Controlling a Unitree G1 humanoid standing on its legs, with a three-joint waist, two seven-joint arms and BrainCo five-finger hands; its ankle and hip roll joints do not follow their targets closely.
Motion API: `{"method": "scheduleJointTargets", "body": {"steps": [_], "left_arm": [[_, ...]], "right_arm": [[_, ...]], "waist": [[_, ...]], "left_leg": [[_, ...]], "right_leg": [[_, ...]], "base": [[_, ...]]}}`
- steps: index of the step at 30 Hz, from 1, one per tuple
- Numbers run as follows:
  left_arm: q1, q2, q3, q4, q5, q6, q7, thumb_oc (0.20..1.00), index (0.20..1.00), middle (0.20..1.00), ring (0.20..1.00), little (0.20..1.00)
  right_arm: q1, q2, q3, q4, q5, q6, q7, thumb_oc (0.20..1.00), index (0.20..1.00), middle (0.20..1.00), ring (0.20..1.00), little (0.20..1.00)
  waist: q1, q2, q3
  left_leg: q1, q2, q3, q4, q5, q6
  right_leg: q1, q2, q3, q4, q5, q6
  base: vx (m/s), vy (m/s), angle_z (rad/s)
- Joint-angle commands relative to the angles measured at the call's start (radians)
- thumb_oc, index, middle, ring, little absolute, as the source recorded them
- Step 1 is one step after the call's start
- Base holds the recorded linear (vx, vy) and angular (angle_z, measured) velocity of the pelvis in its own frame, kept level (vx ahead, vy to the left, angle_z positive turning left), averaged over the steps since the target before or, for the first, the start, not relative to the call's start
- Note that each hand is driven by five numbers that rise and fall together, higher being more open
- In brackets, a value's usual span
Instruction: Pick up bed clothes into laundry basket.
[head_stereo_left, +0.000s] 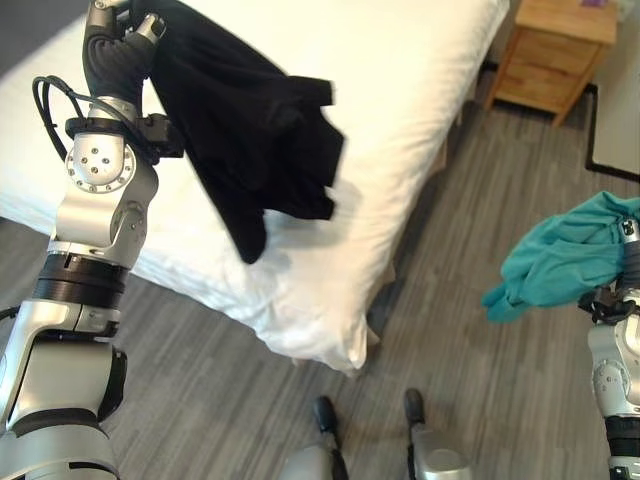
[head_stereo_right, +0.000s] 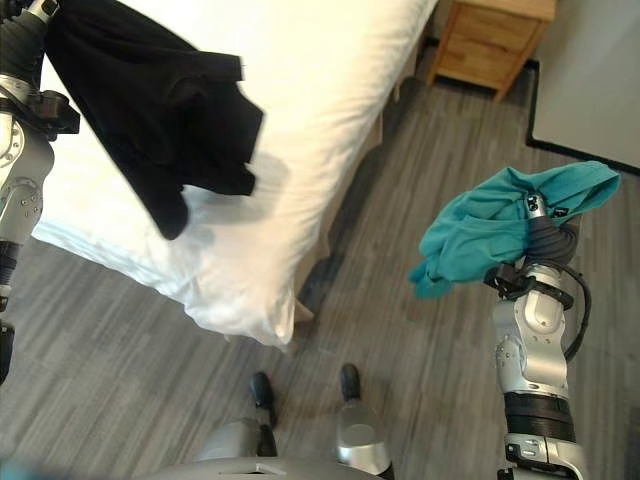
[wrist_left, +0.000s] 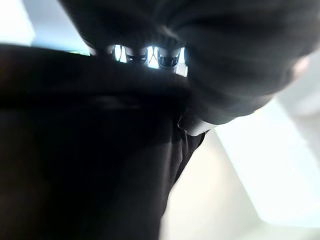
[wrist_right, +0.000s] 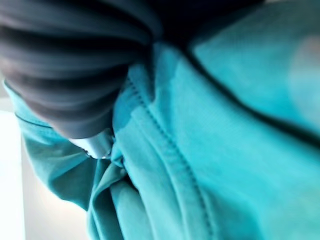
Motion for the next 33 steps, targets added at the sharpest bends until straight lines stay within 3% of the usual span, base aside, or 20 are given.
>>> {"method": "scheduleJointTargets", "body": {"steps": [1, 5, 7, 8, 10, 15, 16, 17, 23, 26, 29, 33], "left_arm": [[0.046, 0.086, 0.128, -0.063, -0.043, -0.112, 0.020, 0.200, 0.200, 0.200, 0.200, 0.200], [0.188, 0.047, 0.240, -0.198, -0.026, -0.130, 0.020, 0.200, 0.200, 0.200, 0.200, 0.200], [0.324, -0.030, 0.338, -0.302, -0.013, -0.137, 0.015, 0.200, 0.200, 0.200, 0.200, 0.200], [0.445, -0.143, 0.409, -0.388, 0.022, -0.143, 0.011, 0.200, 0.200, 0.200, 0.200, 0.200], [0.578, -0.250, 0.455, -0.466, 0.059, -0.118, -0.015, 0.200, 0.200, 0.200, 0.200, 0.200], [0.741, -0.384, 0.484, -0.576, 0.081, -0.089, -0.062, 0.200, 0.200, 0.200, 0.200, 0.200], [0.814, -0.490, 0.504, -0.607, 0.014, -0.095, -0.082, 0.200, 0.200, 0.200, 0.200, 0.200], [0.818, -0.492, 0.505, -0.610, 0.014, -0.094, -0.083, 0.200, 0.200, 0.200, 0.200, 0.200], [0.974, -0.721, 0.455, -0.626, -0.131, -0.087, -0.114, 0.200, 0.200, 0.200, 0.200, 0.200], [1.012, -0.756, 0.407, -0.593, -0.166, -0.062, -0.114, 0.200, 0.200, 0.200, 0.200, 0.200], [1.016, -0.692, 0.358, -0.579, -0.133, -0.027, -0.132, 0.200, 0.200, 0.200, 0.200, 0.200], [0.986, -0.652, 0.334, -0.564, -0.120, -0.015, -0.166, 0.200, 0.200, 0.200, 0.200, 0.200]], "right_arm": [[0.010, -0.039, -0.044, -0.029, -0.053, -0.050, 0.023, 0.200, 0.200, 0.200, 0.200, 0.200], [0.032, -0.010, -0.052, -0.064, -0.066, -0.040, 0.035, 0.200, 0.200, 0.200, 0.200, 0.200], [0.041, 0.007, -0.053, -0.100, -0.077, -0.035, 0.044, 0.200, 0.200, 0.200, 0.200, 0.200], [0.040, 0.031, -0.076, -0.128, -0.089, -0.040, 0.042, 0.200, 0.200, 0.200, 0.200, 0.200], [0.041, 0.036, -0.084, -0.145, -0.089, -0.039, 0.049, 0.200, 0.200, 0.200, 0.200, 0.200], [0.044, 0.044, -0.098, -0.191, -0.077, -0.045, 0.073, 0.200, 0.200, 0.200, 0.200, 0.200], [0.045, 0.081, -0.103, -0.229, -0.040, -0.071, 0.094, 0.200, 0.200, 0.200, 0.200, 0.200], [0.047, 0.080, -0.101, -0.230, -0.040, -0.071, 0.095, 0.200, 0.200, 0.200, 0.200, 0.200], [0.076, 0.247, -0.041, -0.256, 0.180, -0.134, 0.175, 0.200, 0.200, 0.200, 0.200, 0.200], [0.104, 0.298, 0.008, -0.245, 0.289, -0.134, 0.204, 0.200, 0.200, 0.200, 0.200, 0.200], [0.112, 0.296, 0.033, -0.251, 0.313, -0.130, 0.192, 0.200, 0.200, 0.200, 0.200, 0.200], [0.153, 0.293, 0.006, -0.279, 0.289, -0.123, 0.199, 0.200, 0.200, 0.200, 0.200, 0.200]], "waist": [[0.030, -0.011, -0.172], [0.038, -0.008, -0.199], [0.039, -0.007, -0.209], [0.050, -0.021, -0.208], [0.051, -0.021, -0.208], [0.059, -0.026, -0.199], [0.067, -0.033, -0.192], [0.066, -0.032, -0.194], [0.085, -0.051, -0.179], [0.090, -0.056, -0.171], [0.081, -0.054, -0.152], [0.042, -0.055, -0.120]], "left_leg": [[0.072, -0.007, -0.021, 0.016, -0.079, 0.000], [0.088, -0.009, -0.025, 0.018, -0.075, 0.001], [0.098, -0.011, -0.029, 0.016, -0.076, 0.001], [0.099, -0.010, -0.030, 0.016, -0.078, 0.003], [0.102, -0.009, -0.029, 0.017, -0.080, 0.005], [0.108, -0.008, -0.025, 0.017, -0.081, 0.011], [0.101, -0.007, -0.029, 0.018, -0.075, 0.015], [0.104, -0.008, -0.029, 0.017, -0.080, 0.015], [0.104, -0.007, -0.031, 0.023, -0.087, 0.025], [0.107, -0.010, -0.023, 0.029, -0.094, 0.031], [0.110, -0.019, -0.015, 0.030, -0.103, 0.037], [0.094, -0.032, 0.005, 0.026, -0.102, 0.042]], "right_leg": [[0.066, -0.092, -0.053, 0.116, -0.086, 0.096], [0.091, -0.094, -0.064, 0.115, -0.089, 0.088], [0.102, -0.093, -0.066, 0.108, -0.091, 0.084], [0.104, -0.093, -0.066, 0.105, -0.095, 0.077], [0.105, -0.091, -0.062, 0.104, -0.101, 0.070], [0.111, -0.087, -0.056, 0.100, -0.103, 0.064], [0.105, -0.085, -0.053, 0.103, -0.100, 0.060], [0.107, -0.086, -0.053, 0.103, -0.105, 0.061], [0.110, -0.084, -0.054, 0.108, -0.113, 0.054], [0.107, -0.091, -0.050, 0.117, -0.109, 0.060], [0.087, -0.102, -0.032, 0.150, -0.104, 0.071], [0.039, -0.121, -0.002, 0.170, -0.054, 0.088]], "base": [[0.04, -0.037, 0.21], [-0.01, -0.033, 0.09], [-0.01, -0.035, 0.02], [-0.03, -0.030, 0.03], [-0.02, -0.011, -0.03], [-0.01, -0.002, 0.01], [-0.03, -0.013, 0.04], [-0.03, -0.007, -0.04], [0.00, -0.001, 0.01], [0.00, 0.014, 0.00], [-0.03, 0.065, -0.01], [-0.04, 0.123, -0.11]]}}
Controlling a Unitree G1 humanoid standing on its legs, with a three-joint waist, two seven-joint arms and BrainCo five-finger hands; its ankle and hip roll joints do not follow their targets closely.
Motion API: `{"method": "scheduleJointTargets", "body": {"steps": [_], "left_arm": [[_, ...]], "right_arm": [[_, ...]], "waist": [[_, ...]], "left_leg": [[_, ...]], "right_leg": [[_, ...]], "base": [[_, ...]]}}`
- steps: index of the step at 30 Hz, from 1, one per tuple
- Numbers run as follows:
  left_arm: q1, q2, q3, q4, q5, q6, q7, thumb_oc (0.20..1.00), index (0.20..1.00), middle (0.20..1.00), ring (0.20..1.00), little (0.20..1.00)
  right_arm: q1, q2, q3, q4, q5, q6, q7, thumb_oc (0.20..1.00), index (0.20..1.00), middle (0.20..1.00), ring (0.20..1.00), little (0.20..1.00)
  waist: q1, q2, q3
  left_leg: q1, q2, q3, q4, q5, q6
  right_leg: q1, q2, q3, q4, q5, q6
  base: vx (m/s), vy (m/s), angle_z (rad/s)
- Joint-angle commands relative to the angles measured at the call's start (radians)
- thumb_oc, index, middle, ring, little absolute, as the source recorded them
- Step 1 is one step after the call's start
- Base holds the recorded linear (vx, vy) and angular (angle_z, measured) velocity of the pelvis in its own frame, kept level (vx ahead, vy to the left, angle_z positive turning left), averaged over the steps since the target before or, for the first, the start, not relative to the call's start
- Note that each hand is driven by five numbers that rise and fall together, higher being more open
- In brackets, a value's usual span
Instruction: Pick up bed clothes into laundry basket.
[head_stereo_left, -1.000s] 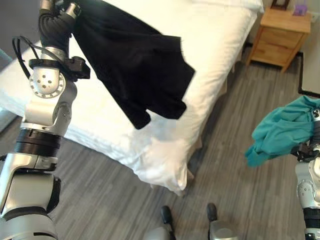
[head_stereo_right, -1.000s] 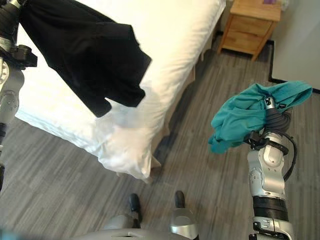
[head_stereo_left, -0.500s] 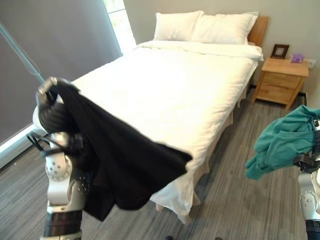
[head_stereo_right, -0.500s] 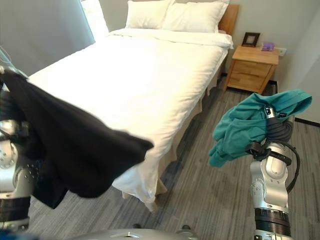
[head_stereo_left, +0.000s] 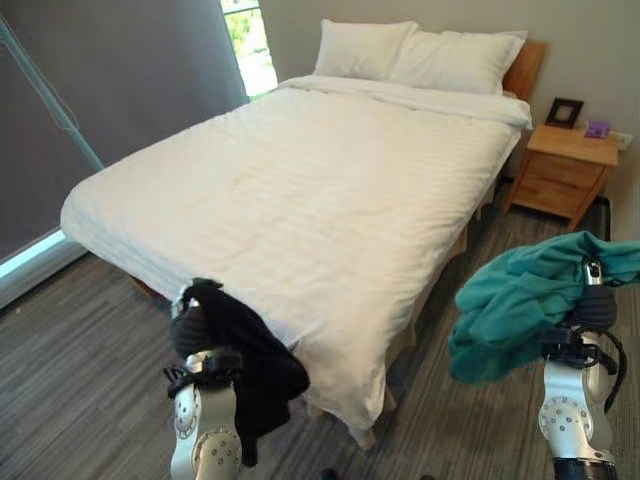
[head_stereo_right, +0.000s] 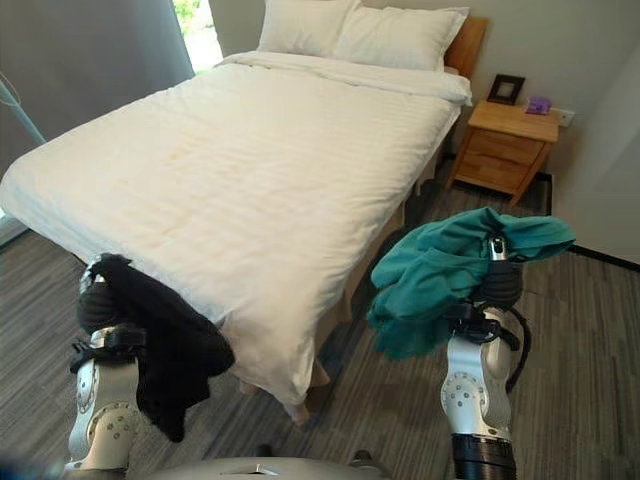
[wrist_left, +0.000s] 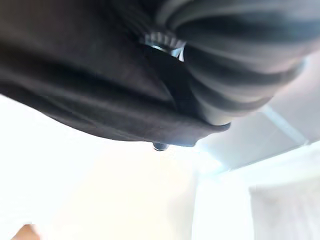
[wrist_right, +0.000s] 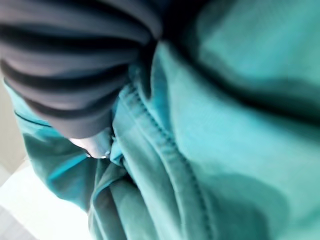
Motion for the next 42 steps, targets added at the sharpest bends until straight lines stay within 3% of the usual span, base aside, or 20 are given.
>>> {"method": "scheduleJointTargets", "body": {"steps": [1, 4, 6, 7, 11, 13, 16, 19, 22, 27, 28, 29, 30, 31, 32, 33, 34, 35, 37, 42], "left_arm": [[-0.108, 0.079, 0.012, -0.037, 0.032, -0.039, -0.048, 0.200, 0.200, 0.200, 0.200, 0.200], [-0.177, 0.102, -0.005, -0.013, 0.061, -0.063, -0.014, 0.200, 0.200, 0.200, 0.200, 0.200], [-0.198, 0.124, -0.004, -0.009, 0.072, -0.074, -0.005, 0.200, 0.200, 0.200, 0.200, 0.200], [-0.212, 0.145, -0.002, -0.011, 0.085, -0.079, -0.001, 0.200, 0.200, 0.200, 0.200, 0.200], [-0.290, 0.190, -0.018, -0.013, 0.088, -0.070, -0.010, 0.200, 0.200, 0.200, 0.200, 0.200], [-0.304, 0.177, -0.018, -0.039, 0.069, -0.085, -0.002, 0.200, 0.200, 0.200, 0.200, 0.200], [-0.270, 0.165, 0.010, -0.084, 0.066, -0.090, 0.018, 0.200, 0.200, 0.200, 0.200, 0.200], [-0.237, 0.174, 0.040, -0.092, 0.082, -0.089, 0.020, 0.200, 0.200, 0.200, 0.200, 0.200], [-0.205, 0.178, 0.088, -0.069, 0.095, -0.090, 0.029, 0.200, 0.200, 0.200, 0.200, 0.200], [-0.194, 0.129, 0.106, -0.060, 0.070, -0.097, 0.023, 0.200, 0.200, 0.200, 0.200, 0.200], [-0.189, 0.113, 0.094, -0.054, 0.073, -0.099, 0.026, 0.200, 0.200, 0.200, 0.200, 0.200], [-0.182, 0.099, 0.088, -0.042, 0.080, -0.100, 0.030, 0.200, 0.200, 0.200, 0.200, 0.200], [-0.175, 0.085, 0.086, -0.040, 0.085, -0.102, 0.032, 0.200, 0.200, 0.200, 0.200, 0.200], [-0.163, 0.077, 0.094, -0.035, 0.091, -0.099, 0.028, 0.200, 0.200, 0.200, 0.200, 0.200], [-0.164, 0.077, 0.094, -0.036, 0.091, -0.099, 0.028, 0.200, 0.200, 0.200, 0.200, 0.200], [-0.139, 0.078, 0.115, -0.036, 0.111, -0.093, 0.011, 0.200, 0.200, 0.200, 0.200, 0.200], [-0.130, 0.079, 0.125, -0.037, 0.125, -0.090, 0.005, 0.200, 0.200, 0.200, 0.200, 0.200], [-0.131, 0.079, 0.126, -0.038, 0.125, -0.090, 0.005, 0.200, 0.200, 0.200, 0.200, 0.200], [-0.137, 0.083, 0.129, -0.043, 0.140, -0.080, -0.003, 0.200, 0.200, 0.200, 0.200, 0.200], [-0.170, 0.102, 0.115, -0.031, 0.169, -0.085, 0.010, 0.200, 0.200, 0.200, 0.200, 0.200]], "right_arm": [[-0.019, 0.008, -0.069, -0.107, -0.008, -0.076, 0.028, 0.200, 0.200, 0.200, 0.200, 0.200], [-0.014, 0.019, -0.084, -0.110, -0.028, -0.088, 0.008, 0.200, 0.200, 0.200, 0.200, 0.200], [-0.021, 0.023, -0.083, -0.110, -0.032, -0.093, 0.001, 0.200, 0.200, 0.200, 0.200, 0.200], [-0.025, 0.026, -0.082, -0.108, -0.043, -0.095, -0.006, 0.200, 0.200, 0.200, 0.200, 0.200], [-0.052, 0.011, -0.030, -0.105, -0.051, -0.098, -0.023, 0.200, 0.200, 0.200, 0.200, 0.200], [-0.097, -0.003, 0.006, -0.093, -0.061, -0.099, -0.052, 0.200, 0.200, 0.200, 0.200, 0.200], [-0.166, -0.005, 0.082, -0.091, -0.051, -0.084, -0.051, 0.200, 0.200, 0.200, 0.200, 0.200], [-0.160, -0.025, 0.101, -0.099, -0.065, -0.067, -0.034, 0.200, 0.200, 0.200, 0.200, 0.200], [-0.127, -0.041, 0.072, -0.111, -0.053, -0.070, -0.016, 0.200, 0.200, 0.200, 0.200, 0.200], [-0.027, -0.060, -0.029, -0.112, -0.048, -0.085, -0.018, 0.200, 0.200, 0.200, 0.200, 0.200], [-0.027, -0.073, -0.023, -0.099, -0.060, -0.089, -0.027, 0.200, 0.200, 0.200, 0.200, 0.200], [-0.042, -0.089, -0.009, -0.085, -0.071, -0.085, -0.027, 0.200, 0.200, 0.200, 0.200, 0.200], [-0.060, -0.099, 0.007, -0.072, -0.077, -0.080, -0.020, 0.200, 0.200, 0.200, 0.200, 0.200], [-0.069, -0.106, 0.015, -0.064, -0.087, -0.074, -0.013, 0.200, 0.200, 0.200, 0.200, 0.200], [-0.070, -0.106, 0.014, -0.064, -0.087, -0.074, -0.013, 0.200, 0.200, 0.200, 0.200, 0.200], [-0.079, -0.104, 0.024, -0.050, -0.088, -0.063, 0.002, 0.200, 0.200, 0.200, 0.200, 0.200], [-0.085, -0.100, 0.024, -0.042, -0.086, -0.061, 0.011, 0.200, 0.200, 0.200, 0.200, 0.200], [-0.086, -0.100, 0.024, -0.042, -0.086, -0.061, 0.012, 0.200, 0.200, 0.200, 0.200, 0.200], [-0.098, -0.082, 0.032, -0.039, -0.076, -0.056, 0.025, 0.200, 0.200, 0.200, 0.200, 0.200], [-0.089, -0.049, 0.014, -0.033, -0.068, -0.056, 0.021, 0.200, 0.200, 0.200, 0.200, 0.200]], "waist": [[-0.045, -0.030, 0.061], [-0.100, -0.034, 0.103], [-0.103, -0.033, 0.112], [-0.102, -0.026, 0.122], [-0.056, -0.007, 0.105], [-0.029, -0.015, 0.080], [0.027, -0.053, 0.041], [0.047, -0.072, 0.031], [0.062, -0.066, 0.044], [0.046, -0.041, 0.110], [0.065, -0.040, 0.135], [0.092, -0.037, 0.157], [0.114, -0.033, 0.168], [0.133, -0.040, 0.174], [0.131, -0.039, 0.172], [0.153, -0.052, 0.171], [0.156, -0.057, 0.166], [0.156, -0.057, 0.165], [0.150, -0.059, 0.146], [0.108, -0.057, 0.114]], "left_leg": [[0.027, -0.022, 0.020, 0.024, -0.079, 0.029], [-0.019, -0.015, 0.104, 0.018, -0.076, 0.021], [-0.042, -0.004, 0.146, 0.013, -0.063, 0.013], [-0.052, 0.014, 0.189, 0.014, -0.057, 0.006], [-0.057, 0.074, 0.355, 0.020, -0.041, 0.005], [-0.068, 0.091, 0.447, 0.024, -0.028, 0.016], [-0.078, 0.118, 0.624, 0.053, -0.008, 0.031], [-0.092, 0.163, 0.701, 0.097, 0.011, 0.008], [-0.135, 0.280, 0.729, 0.157, 0.119, -0.080], [-0.154, 0.403, 0.678, 0.179, 0.230, -0.182], [-0.180, 0.381, 0.558, 0.193, 0.213, -0.180], [-0.210, 0.328, 0.377, 0.213, 0.188, -0.181], [-0.237, 0.260, 0.196, 0.233, 0.150, -0.151], [-0.244, 0.205, 0.067, 0.256, 0.093, -0.139], [-0.251, 0.204, 0.065, 0.261, 0.092, -0.135], [-0.229, 0.123, -0.075, 0.292, -0.006, -0.111], [-0.218, 0.079, -0.117, 0.316, -0.048, -0.096], [-0.221, 0.078, -0.117, 0.316, -0.046, -0.094], [-0.197, -0.004, -0.132, 0.316, -0.103, -0.043], [-0.110, -0.022, -0.067, 0.159, -0.076, -0.016]], "right_leg": [[0.003, -0.106, 0.009, 0.101, 0.041, 0.079], [-0.091, -0.105, 0.036, 0.048, 0.136, 0.115], [-0.129, -0.103, 0.026, 0.024, 0.176, 0.120], [-0.155, -0.111, -0.029, 0.027, 0.190, 0.117], [-0.037, -0.180, -0.239, 0.230, 0.034, 0.087], [0.026, -0.218, -0.326, 0.290, 0.032, 0.083], [0.124, -0.265, -0.463, 0.299, 0.117, 0.111], [0.133, -0.230, -0.481, 0.235, 0.083, 0.107], [0.141, -0.125, -0.461, 0.097, -0.078, 0.050], [0.179, 0.006, -0.434, -0.014, -0.137, 0.002], [0.183, 0.002, -0.419, -0.017, -0.138, -0.002], [0.177, -0.007, -0.398, -0.017, -0.134, -0.002], [0.157, -0.013, -0.381, -0.015, -0.114, -0.003], [0.138, -0.020, -0.342, -0.012, -0.101, -0.003], [0.134, -0.021, -0.344, -0.012, -0.098, -0.002], [0.113, -0.015, -0.276, -0.017, -0.084, -0.007], [0.101, -0.008, -0.245, -0.020, -0.076, -0.011], [0.098, -0.009, -0.245, -0.020, -0.073, -0.010], [0.075, 0.018, -0.204, -0.006, -0.066, -0.024], [0.031, 0.043, -0.180, 0.013, -0.053, -0.018]], "base": [[-0.09, 0.082, -0.28], [-0.24, 0.101, -0.42], [-0.18, 0.058, -1.04], [-0.14, 0.045, -1.49], [-0.26, 0.168, -1.67], [-0.27, 0.097, -1.41], [-0.31, -0.057, -1.56], [-0.17, -0.172, -1.59], [-0.19, -0.457, -1.19], [-0.14, -0.380, -0.68], [-0.26, -0.294, -0.64], [-0.26, -0.143, -0.61], [-0.23, -0.147, -1.06], [-0.15, -0.083, -1.35], [-0.05, -0.177, -1.53], [0.01, -0.145, -1.16], [0.01, -0.148, -1.06], [0.00, -0.085, -1.07], [0.00, -0.046, -1.05], [-0.01, 0.056, -0.38]]}}
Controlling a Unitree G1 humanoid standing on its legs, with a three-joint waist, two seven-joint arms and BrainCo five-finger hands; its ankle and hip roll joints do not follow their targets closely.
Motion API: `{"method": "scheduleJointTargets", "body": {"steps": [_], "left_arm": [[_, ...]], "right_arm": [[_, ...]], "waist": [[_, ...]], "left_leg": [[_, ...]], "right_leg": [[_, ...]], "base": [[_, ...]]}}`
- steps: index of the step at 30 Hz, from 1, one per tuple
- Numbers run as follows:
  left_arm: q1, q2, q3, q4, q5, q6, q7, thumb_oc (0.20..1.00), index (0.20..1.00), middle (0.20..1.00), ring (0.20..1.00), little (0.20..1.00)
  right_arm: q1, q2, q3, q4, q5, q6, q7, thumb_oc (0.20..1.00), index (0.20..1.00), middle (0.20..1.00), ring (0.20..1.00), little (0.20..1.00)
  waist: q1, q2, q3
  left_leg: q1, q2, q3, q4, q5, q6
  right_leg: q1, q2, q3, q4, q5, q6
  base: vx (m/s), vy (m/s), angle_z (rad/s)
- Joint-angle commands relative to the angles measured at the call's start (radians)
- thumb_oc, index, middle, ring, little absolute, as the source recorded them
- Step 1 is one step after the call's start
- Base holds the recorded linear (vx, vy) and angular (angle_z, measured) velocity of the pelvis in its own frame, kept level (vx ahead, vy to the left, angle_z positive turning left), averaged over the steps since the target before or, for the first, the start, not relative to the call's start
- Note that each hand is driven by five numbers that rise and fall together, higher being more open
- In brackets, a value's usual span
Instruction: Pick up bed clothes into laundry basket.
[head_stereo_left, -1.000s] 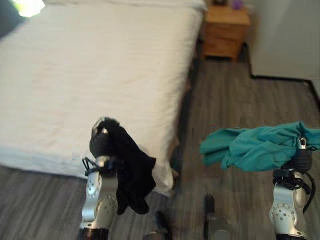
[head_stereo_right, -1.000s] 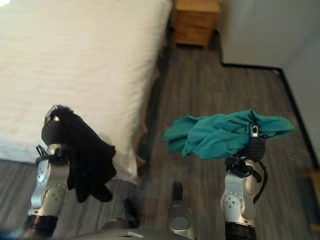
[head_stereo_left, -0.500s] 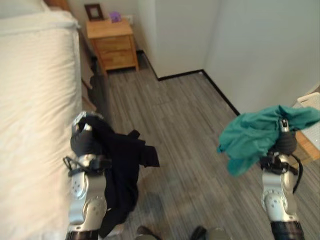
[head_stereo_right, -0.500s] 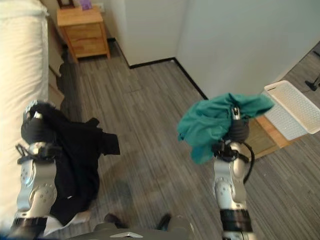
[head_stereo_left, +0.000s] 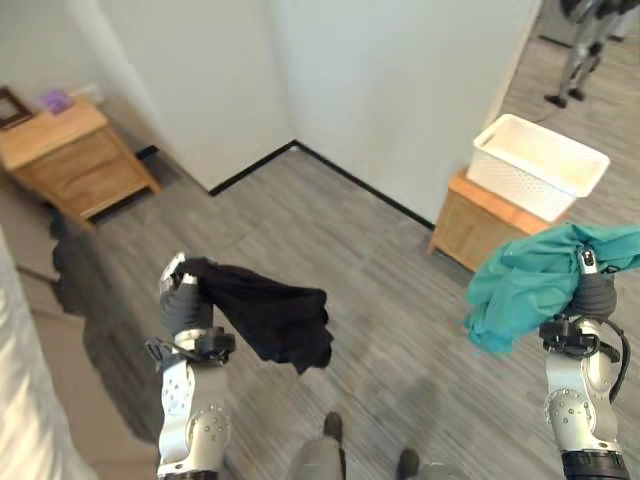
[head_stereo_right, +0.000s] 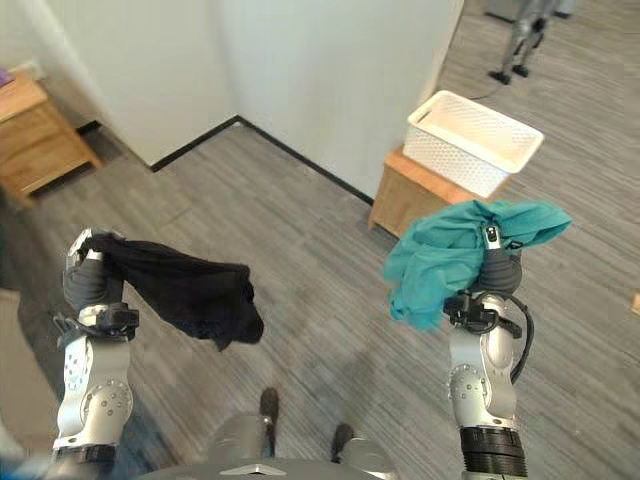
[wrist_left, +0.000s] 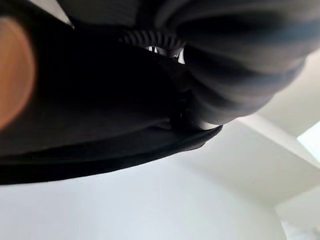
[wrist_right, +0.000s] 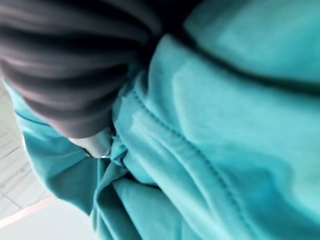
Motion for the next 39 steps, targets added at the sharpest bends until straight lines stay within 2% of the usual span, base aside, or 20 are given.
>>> {"method": "scheduleJointTargets", "body": {"steps": [1, 12, 14, 15, 16, 18, 20, 21, 23, 26, 28, 29, 31, 32, 33, 35, 36, 37, 38, 39], "left_arm": [[-0.021, 0.073, 0.050, -0.073, 0.052, -0.065, -0.011, 0.200, 0.200, 0.200, 0.200, 0.200], [0.032, 0.093, 0.118, -0.040, 0.074, -0.071, 0.002, 0.200, 0.200, 0.200, 0.200, 0.200], [0.022, 0.097, 0.082, -0.027, 0.063, -0.061, -0.003, 0.200, 0.200, 0.200, 0.200, 0.200], [0.017, 0.100, 0.066, -0.021, 0.066, -0.055, -0.009, 0.200, 0.200, 0.200, 0.200, 0.200], [0.010, 0.102, 0.035, -0.013, 0.073, -0.048, -0.017, 0.200, 0.200, 0.200, 0.200, 0.200], [-0.003, 0.102, -0.018, -0.008, 0.070, -0.033, -0.029, 0.200, 0.200, 0.200, 0.200, 0.200], [-0.022, 0.105, -0.088, -0.001, 0.063, -0.019, -0.054, 0.200, 0.200, 0.200, 0.200, 0.200], [-0.022, 0.105, -0.088, -0.001, 0.063, -0.019, -0.054, 0.200, 0.200, 0.200, 0.200, 0.200], [-0.065, 0.129, -0.151, -0.004, 0.041, -0.003, -0.082, 0.200, 0.200, 0.200, 0.200, 0.200], [-0.090, 0.139, -0.189, 0.019, 0.032, 0.004, -0.096, 0.200, 0.200, 0.200, 0.200, 0.200], [-0.116, 0.146, -0.214, 0.031, 0.032, 0.001, -0.091, 0.200, 0.200, 0.200, 0.200, 0.200], [-0.127, 0.143, -0.224, 0.037, 0.024, 0.000, -0.092, 0.200, 0.200, 0.200, 0.200, 0.200], [-0.142, 0.130, -0.226, 0.045, 0.021, -0.004, -0.085, 0.200, 0.200, 0.200, 0.200, 0.200], [-0.142, 0.130, -0.226, 0.045, 0.021, -0.004, -0.085, 0.200, 0.200, 0.200, 0.200, 0.200], [-0.140, 0.125, -0.223, 0.046, 0.007, 0.003, -0.093, 0.200, 0.200, 0.200, 0.200, 0.200], [-0.144, 0.105, -0.231, 0.054, -0.022, 0.009, -0.078, 0.200, 0.200, 0.200, 0.200, 0.200], [-0.145, 0.105, -0.231, 0.054, -0.022, 0.009, -0.078, 0.200, 0.200, 0.200, 0.200, 0.200], [-0.132, 0.104, -0.221, 0.042, -0.035, 0.019, -0.090, 0.200, 0.200, 0.200, 0.200, 0.200], [-0.126, 0.105, -0.218, 0.032, -0.040, 0.024, -0.101, 0.200, 0.200, 0.200, 0.200, 0.200], [-0.123, 0.099, -0.219, 0.029, -0.040, 0.020, -0.096, 0.200, 0.200, 0.200, 0.200, 0.200]], "right_arm": [[-0.028, 0.014, -0.036, -0.054, -0.018, -0.041, 0.032, 0.200, 0.200, 0.200, 0.200, 0.200], [-0.061, 0.028, -0.041, -0.050, -0.016, -0.052, 0.031, 0.200, 0.200, 0.200, 0.200, 0.200], [-0.080, 0.029, -0.016, -0.055, -0.018, -0.050, 0.029, 0.200, 0.200, 0.200, 0.200, 0.200], [-0.085, 0.028, -0.007, -0.055, -0.020, -0.047, 0.030, 0.200, 0.200, 0.200, 0.200, 0.200], [-0.091, 0.031, 0.005, -0.058, -0.028, -0.041, 0.031, 0.200, 0.200, 0.200, 0.200, 0.200], [-0.089, 0.038, 0.017, -0.067, -0.037, -0.033, 0.033, 0.200, 0.200, 0.200, 0.200, 0.200], [-0.079, 0.041, 0.025, -0.068, -0.045, -0.033, 0.025, 0.200, 0.200, 0.200, 0.200, 0.200], [-0.079, 0.041, 0.025, -0.068, -0.045, -0.033, 0.025, 0.200, 0.200, 0.200, 0.200, 0.200], [-0.074, 0.043, 0.014, -0.064, -0.034, -0.043, 0.011, 0.200, 0.200, 0.200, 0.200, 0.200], [-0.070, 0.038, 0.012, -0.051, -0.044, -0.055, -0.006, 0.200, 0.200, 0.200, 0.200, 0.200], [-0.071, 0.040, 0.027, -0.066, -0.055, -0.056, -0.017, 0.200, 0.200, 0.200, 0.200, 0.200], [-0.070, 0.038, 0.031, -0.071, -0.051, -0.051, -0.015, 0.200, 0.200, 0.200, 0.200, 0.200], [-0.088, 0.027, 0.044, -0.062, -0.059, -0.062, -0.012, 0.200, 0.200, 0.200, 0.200, 0.200], [-0.088, 0.026, 0.044, -0.062, -0.059, -0.062, -0.011, 0.200, 0.200, 0.200, 0.200, 0.200], [-0.092, 0.015, 0.042, -0.057, -0.044, -0.059, -0.020, 0.200, 0.200, 0.200, 0.200, 0.200], [-0.107, 0.004, 0.070, -0.045, -0.002, -0.086, -0.008, 0.200, 0.200, 0.200, 0.200, 0.200], [-0.107, 0.004, 0.070, -0.044, -0.001, -0.087, -0.007, 0.200, 0.200, 0.200, 0.200, 0.200], [-0.096, -0.029, 0.066, -0.054, 0.008, -0.074, 0.006, 0.200, 0.200, 0.200, 0.200, 0.200], [-0.085, -0.043, 0.054, -0.054, 0.005, -0.076, 0.008, 0.200, 0.200, 0.200, 0.200, 0.200], [-0.085, -0.049, 0.055, -0.053, 0.003, -0.078, -0.001, 0.200, 0.200, 0.200, 0.200, 0.200]], "waist": [[0.006, -0.073, -0.040], [0.014, -0.074, -0.055], [0.014, -0.067, -0.039], [0.012, -0.063, -0.032], [0.008, -0.065, -0.020], [-0.016, -0.046, 0.002], [-0.038, -0.036, 0.019], [-0.038, -0.036, 0.019], [-0.074, -0.041, 0.027], [-0.097, -0.049, 0.021], [-0.110, -0.049, 0.012], [-0.115, -0.053, 0.005], [-0.119, -0.054, -0.011], [-0.120, -0.053, -0.011], [-0.125, -0.045, -0.019], [-0.123, -0.055, -0.029], [-0.125, -0.054, -0.030], [-0.105, -0.084, -0.014], [-0.090, -0.092, 0.000], [-0.066, -0.102, 0.010]], "left_leg": [[-0.004, -0.048, 0.042, 0.066, -0.084, -0.024], [0.034, -0.059, 0.066, 0.066, -0.120, 0.000], [0.042, -0.053, 0.076, 0.069, -0.132, 0.017], [0.054, -0.054, 0.080, 0.066, -0.139, 0.027], [0.076, -0.062, 0.093, 0.061, -0.152, 0.043], [0.108, -0.053, 0.098, 0.039, -0.150, 0.062], [0.151, -0.044, 0.094, 0.011, -0.157, 0.061], [0.151, -0.044, 0.095, 0.010, -0.156, 0.061], [0.190, -0.018, 0.104, -0.001, -0.179, 0.022], [0.240, 0.020, 0.095, -0.017, -0.206, -0.024], [0.287, 0.051, 0.092, -0.028, -0.221, -0.050], [0.295, 0.062, 0.087, -0.024, -0.222, -0.058], [0.311, 0.100, 0.084, 0.010, -0.214, -0.077], [0.311, 0.100, 0.084, 0.010, -0.214, -0.077], [0.294, 0.179, 0.074, 0.125, -0.123, -0.092], [0.193, 0.228, 0.034, 0.378, 0.032, -0.084], [0.191, 0.228, 0.032, 0.379, 0.033, -0.085], [0.095, 0.262, 0.043, 0.617, 0.088, -0.056], [0.049, 0.277, 0.041, 0.693, 0.086, -0.045], [0.004, 0.241, 0.026, 0.727, 0.074, -0.043]], "right_leg": [[0.040, -0.065, -0.066, -0.125, 0.112, 0.063], [0.054, -0.086, -0.072, -0.084, 0.095, 0.074], [0.001, -0.102, -0.064, 0.024, 0.090, 0.085], [-0.034, -0.113, -0.055, 0.091, 0.101, 0.102], [-0.083, -0.133, -0.039, 0.206, 0.135, 0.143], [-0.159, -0.142, -0.014, 0.358, 0.213, 0.191], [-0.243, -0.153, 0.020, 0.412, 0.245, 0.196], [-0.243, -0.153, 0.021, 0.413, 0.244, 0.196], [-0.302, -0.219, 0.020, 0.221, 0.236, 0.168], [-0.296, -0.246, 0.012, 0.022, 0.276, 0.171], [-0.297, -0.256, 0.005, -0.019, 0.320, 0.190], [-0.293, -0.253, 0.009, -0.001, 0.319, 0.189], [-0.290, -0.237, -0.012, 0.042, 0.285, 0.170], [-0.290, -0.237, -0.013, 0.043, 0.284, 0.170], [-0.284, -0.196, -0.021, 0.104, 0.222, 0.137], [-0.200, -0.125, -0.055, 0.058, 0.190, 0.067], [-0.199, -0.125, -0.057, 0.057, 0.191, 0.067], [-0.110, -0.074, -0.069, 0.014, 0.144, 0.003], [-0.070, -0.047, -0.069, -0.011, 0.124, -0.024], [-0.038, -0.039, -0.064, -0.029, 0.111, -0.030]], "base": [[0.02, 0.038, -0.30], [0.04, 0.044, -0.02], [0.03, 0.093, -0.07], [0.05, 0.109, -0.24], [0.07, 0.107, -0.39], [0.10, 0.103, -0.49], [0.11, 0.022, -0.31], [0.17, -0.086, -0.05], [0.28, -0.207, -0.11], [0.36, -0.263, -0.14], [0.40, -0.284, -0.01], [0.36, -0.281, 0.14], [0.30, -0.257, 0.17], [0.36, -0.352, 0.19], [0.33, -0.409, 0.09], [0.35, -0.518, 0.08], [0.41, -0.668, -0.10], [0.41, -0.641, -0.26], [0.55, -0.790, -0.31], [0.39, -0.431, -0.26]]}}
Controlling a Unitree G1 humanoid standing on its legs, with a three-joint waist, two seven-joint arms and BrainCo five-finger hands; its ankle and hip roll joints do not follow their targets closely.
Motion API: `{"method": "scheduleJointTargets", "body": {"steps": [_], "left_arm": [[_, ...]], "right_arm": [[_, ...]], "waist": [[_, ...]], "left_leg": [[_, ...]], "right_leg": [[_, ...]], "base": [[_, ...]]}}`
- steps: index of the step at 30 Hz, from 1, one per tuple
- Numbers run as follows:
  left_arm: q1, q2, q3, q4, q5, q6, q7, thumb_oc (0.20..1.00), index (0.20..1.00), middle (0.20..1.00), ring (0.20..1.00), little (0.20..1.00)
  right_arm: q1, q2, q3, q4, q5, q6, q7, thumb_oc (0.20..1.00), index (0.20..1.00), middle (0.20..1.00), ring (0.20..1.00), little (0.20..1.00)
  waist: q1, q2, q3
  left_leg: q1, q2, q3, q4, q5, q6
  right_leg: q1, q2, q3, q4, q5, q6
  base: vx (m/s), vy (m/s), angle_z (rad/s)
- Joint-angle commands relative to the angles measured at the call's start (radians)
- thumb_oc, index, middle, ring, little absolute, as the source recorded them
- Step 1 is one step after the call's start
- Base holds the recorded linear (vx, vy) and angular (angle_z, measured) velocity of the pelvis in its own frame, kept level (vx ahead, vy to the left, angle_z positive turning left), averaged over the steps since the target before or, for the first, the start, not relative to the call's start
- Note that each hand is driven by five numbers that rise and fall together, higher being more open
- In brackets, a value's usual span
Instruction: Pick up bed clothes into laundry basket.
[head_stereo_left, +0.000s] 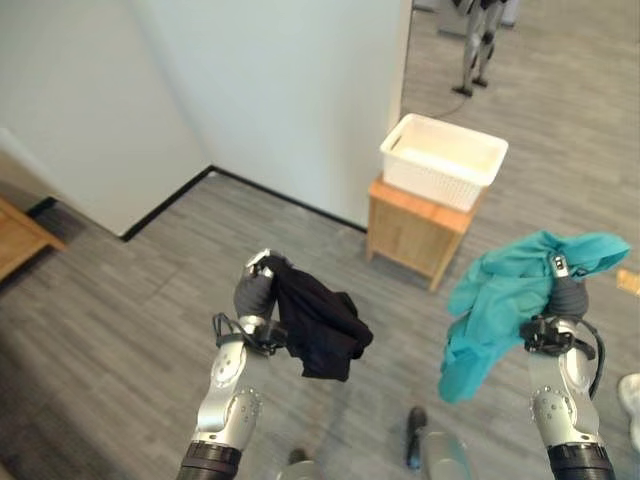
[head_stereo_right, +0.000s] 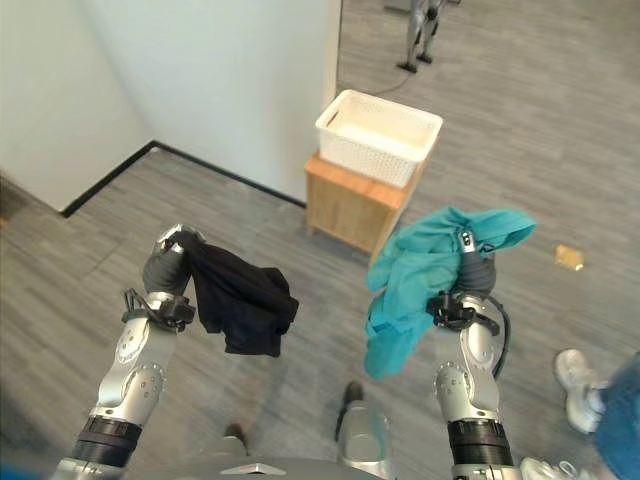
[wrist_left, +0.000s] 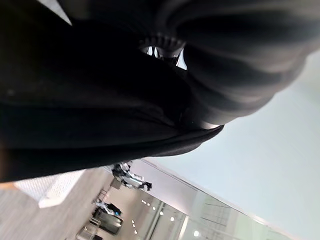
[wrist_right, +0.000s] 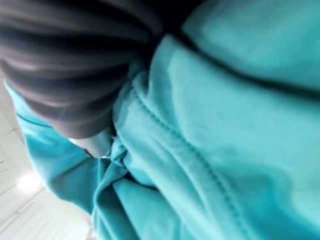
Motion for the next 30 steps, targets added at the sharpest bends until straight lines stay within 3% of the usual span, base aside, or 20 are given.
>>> {"method": "scheduleJointTargets", "body": {"steps": [1, 5, 6, 9, 11, 12, 14, 15, 17, 18, 19, 20, 21, 23, 25, 26, 27, 28, 29, 30], "left_arm": [[-0.021, 0.039, 0.031, -0.113, -0.039, -0.047, -0.026, 0.200, 0.200, 0.200, 0.200, 0.200], [-0.019, 0.028, 0.024, -0.105, -0.044, -0.045, -0.015, 0.200, 0.200, 0.200, 0.200, 0.200], [-0.009, 0.032, 0.027, -0.102, -0.039, -0.047, -0.020, 0.200, 0.200, 0.200, 0.200, 0.200], [0.011, 0.036, 0.045, -0.102, -0.028, -0.056, -0.028, 0.200, 0.200, 0.200, 0.200, 0.200], [0.032, 0.033, 0.067, -0.108, -0.021, -0.056, -0.030, 0.200, 0.200, 0.200, 0.200, 0.200], [0.041, 0.027, 0.079, -0.110, -0.012, -0.056, -0.027, 0.200, 0.200, 0.200, 0.200, 0.200], [0.056, 0.030, 0.087, -0.118, -0.014, -0.056, -0.032, 0.200, 0.200, 0.200, 0.200, 0.200], [0.061, 0.022, 0.089, -0.121, -0.003, -0.055, -0.024, 0.200, 0.200, 0.200, 0.200, 0.200], [0.049, 0.039, 0.081, -0.121, 0.023, -0.054, -0.003, 0.200, 0.200, 0.200, 0.200, 0.200], [0.043, 0.046, 0.087, -0.141, 0.021, -0.060, 0.010, 0.200, 0.200, 0.200, 0.200, 0.200], [0.043, 0.045, 0.088, -0.142, 0.021, -0.060, 0.010, 0.200, 0.200, 0.200, 0.200, 0.200], [0.037, 0.048, 0.073, -0.137, 0.015, -0.067, 0.006, 0.200, 0.200, 0.200, 0.200, 0.200], [0.036, 0.047, 0.073, -0.137, 0.015, -0.068, 0.006, 0.200, 0.200, 0.200, 0.200, 0.200], [0.014, 0.065, 0.065, -0.130, 0.025, -0.068, 0.003, 0.200, 0.200, 0.200, 0.200, 0.200], [-0.031, 0.070, 0.033, -0.125, 0.002, -0.067, -0.006, 0.200, 0.200, 0.200, 0.200, 0.200], [-0.059, 0.070, 0.004, -0.112, -0.011, -0.067, -0.016, 0.200, 0.200, 0.200, 0.200, 0.200], [-0.061, 0.070, 0.004, -0.111, -0.011, -0.067, -0.016, 0.200, 0.200, 0.200, 0.200, 0.200], [-0.068, 0.067, 0.019, -0.119, 0.039, -0.074, 0.013, 0.200, 0.200, 0.200, 0.200, 0.200], [-0.053, 0.074, -0.006, -0.100, -0.025, -0.045, -0.066, 0.200, 0.200, 0.200, 0.200, 0.200], [-0.055, 0.074, -0.007, -0.098, -0.026, -0.046, -0.068, 0.200, 0.200, 0.200, 0.200, 0.200]], "right_arm": [[-0.044, -0.035, -0.010, -0.134, 0.023, -0.078, 0.011, 0.200, 0.200, 0.200, 0.200, 0.200], [-0.058, -0.033, 0.003, -0.145, 0.028, -0.066, 0.015, 0.200, 0.200, 0.200, 0.200, 0.200], [-0.064, -0.033, 0.013, -0.147, 0.020, -0.064, 0.020, 0.200, 0.200, 0.200, 0.200, 0.200], [-0.089, -0.029, 0.063, -0.134, -0.002, -0.044, 0.036, 0.200, 0.200, 0.200, 0.200, 0.200], [-0.104, -0.030, 0.087, -0.130, -0.016, -0.026, 0.050, 0.200, 0.200, 0.200, 0.200, 0.200], [-0.114, -0.027, 0.107, -0.142, -0.026, -0.010, 0.070, 0.200, 0.200, 0.200, 0.200, 0.200], [-0.140, -0.028, 0.137, -0.159, -0.036, 0.003, 0.079, 0.200, 0.200, 0.200, 0.200, 0.200], [-0.149, -0.009, 0.139, -0.168, -0.039, -0.004, 0.086, 0.200, 0.200, 0.200, 0.200, 0.200], [-0.182, 0.018, 0.142, -0.182, -0.043, -0.026, 0.078, 0.200, 0.200, 0.200, 0.200, 0.200], [-0.194, 0.031, 0.146, -0.206, -0.034, -0.027, 0.090, 0.200, 0.200, 0.200, 0.200, 0.200], [-0.195, 0.031, 0.147, -0.207, -0.034, -0.026, 0.090, 0.200, 0.200, 0.200, 0.200, 0.200], [-0.195, 0.020, 0.143, -0.202, -0.071, -0.021, 0.082, 0.200, 0.200, 0.200, 0.200, 0.200], [-0.196, 0.019, 0.144, -0.202, -0.071, -0.021, 0.081, 0.200, 0.200, 0.200, 0.200, 0.200], [-0.189, -0.009, 0.136, -0.205, -0.116, 0.001, 0.076, 0.200, 0.200, 0.200, 0.200, 0.200], [-0.190, -0.069, 0.115, -0.194, -0.111, 0.010, 0.078, 0.200, 0.200, 0.200, 0.200, 0.200], [-0.209, -0.167, 0.084, -0.191, -0.148, 0.009, 0.064, 0.200, 0.200, 0.200, 0.200, 0.200], [-0.210, -0.168, 0.084, -0.190, -0.148, 0.009, 0.064, 0.200, 0.200, 0.200, 0.200, 0.200], [-0.234, -0.247, 0.037, -0.190, -0.206, -0.009, 0.028, 0.200, 0.200, 0.200, 0.200, 0.200], [-0.224, -0.297, -0.013, -0.214, -0.241, 0.042, 0.072, 0.200, 0.200, 0.200, 0.200, 0.200], [-0.222, -0.297, -0.016, -0.216, -0.241, 0.043, 0.072, 0.200, 0.200, 0.200, 0.200, 0.200]], "waist": [[0.019, -0.024, 0.022], [0.062, -0.034, 0.016], [0.096, -0.030, 0.013], [0.158, -0.019, -0.002], [0.183, -0.009, -0.016], [0.188, 0.000, -0.041], [0.197, -0.007, -0.075], [0.213, -0.020, -0.093], [0.228, -0.053, -0.090], [0.219, -0.034, -0.068], [0.221, -0.035, -0.069], [0.176, 0.009, -0.041], [0.170, 0.005, -0.040], [0.130, 0.033, -0.029], [0.099, 0.033, -0.031], [0.069, 0.015, -0.041], [0.068, 0.017, -0.042], [0.064, -0.004, -0.039], [0.064, -0.012, -0.051], [0.066, -0.013, -0.053]], "left_leg": [[0.049, -0.028, -0.004, 0.230, 0.089, -0.012], [-0.064, -0.076, 0.059, 0.114, 0.064, -0.031], [-0.110, -0.112, 0.116, -0.018, 0.078, -0.038], [-0.150, -0.220, 0.182, -0.190, 0.090, -0.018], [-0.141, -0.261, 0.270, -0.321, 0.118, -0.011], [-0.118, -0.269, 0.368, -0.390, 0.125, -0.013], [-0.052, -0.315, 0.347, -0.453, 0.069, 0.052], [-0.037, -0.331, 0.345, -0.455, 0.066, 0.087], [0.019, -0.377, 0.337, -0.442, -0.027, 0.134], [0.047, -0.334, 0.350, -0.431, -0.027, 0.150], [0.043, -0.335, 0.353, -0.428, -0.028, 0.152], [0.122, -0.310, 0.328, -0.438, -0.052, 0.156], [0.120, -0.317, 0.324, -0.437, -0.053, 0.158], [0.179, -0.309, 0.258, -0.461, -0.053, 0.145], [0.213, -0.313, 0.181, -0.497, -0.049, 0.108], [0.223, -0.324, 0.092, -0.504, -0.062, 0.073], [0.220, -0.322, 0.090, -0.504, -0.057, 0.072], [0.219, -0.309, 0.081, -0.513, -0.056, 0.063], [0.228, -0.304, 0.067, -0.529, -0.052, 0.056], [0.224, -0.304, 0.067, -0.530, -0.047, 0.056]], "right_leg": [[0.224, 0.035, 0.046, -0.361, 0.099, 0.035], [0.300, 0.038, 0.047, -0.416, 0.092, 0.050], [0.333, 0.050, 0.052, -0.435, 0.087, 0.061], [0.395, 0.088, 0.079, -0.468, 0.067, 0.068], [0.443, 0.114, 0.091, -0.478, 0.041, 0.071], [0.479, 0.141, 0.088, -0.478, 0.007, 0.070], [0.496, 0.129, 0.088, -0.462, -0.026, 0.082], [0.480, 0.117, 0.075, -0.405, 0.004, 0.096], [0.402, 0.039, 0.058, -0.088, 0.180, 0.246], [0.317, 0.043, 0.066, 0.120, 0.278, 0.271], [0.307, 0.039, 0.069, 0.135, 0.273, 0.271], [0.171, -0.005, 0.039, 0.280, 0.273, 0.271], [0.167, -0.013, 0.036, 0.292, 0.265, 0.271], [0.099, -0.079, 0.036, 0.221, 0.230, 0.235], [0.093, -0.118, 0.069, 0.022, 0.183, 0.200], [0.119, -0.109, 0.176, -0.265, 0.179, 0.197], [0.123, -0.107, 0.173, -0.279, 0.189, 0.195], [0.154, -0.086, 0.204, -0.308, 0.168, 0.201], [0.172, -0.083, 0.198, -0.317, 0.182, 0.208], [0.169, -0.082, 0.198, -0.321, 0.187, 0.207]], "base": [[0.39, -0.300, -0.34], [0.32, -0.136, -0.08], [0.54, -0.127, -0.09], [0.46, -0.072, -0.31], [0.61, -0.075, -0.65], [0.72, -0.072, -0.33], [0.58, 0.000, -0.08], [0.50, 0.058, -0.24], [0.46, 0.034, -0.39], [0.20, -0.023, -0.23], [0.30, -0.037, 0.01], [0.19, 0.019, 0.16], [0.35, -0.034, 0.67], [0.34, -0.160, 1.13], [0.40, -0.330, 1.38], [0.31, -0.309, 1.34], [0.28, -0.350, 1.50], [0.12, -0.218, 1.74], [0.12, -0.217, 1.57], [0.23, -0.272, 1.17]]}}
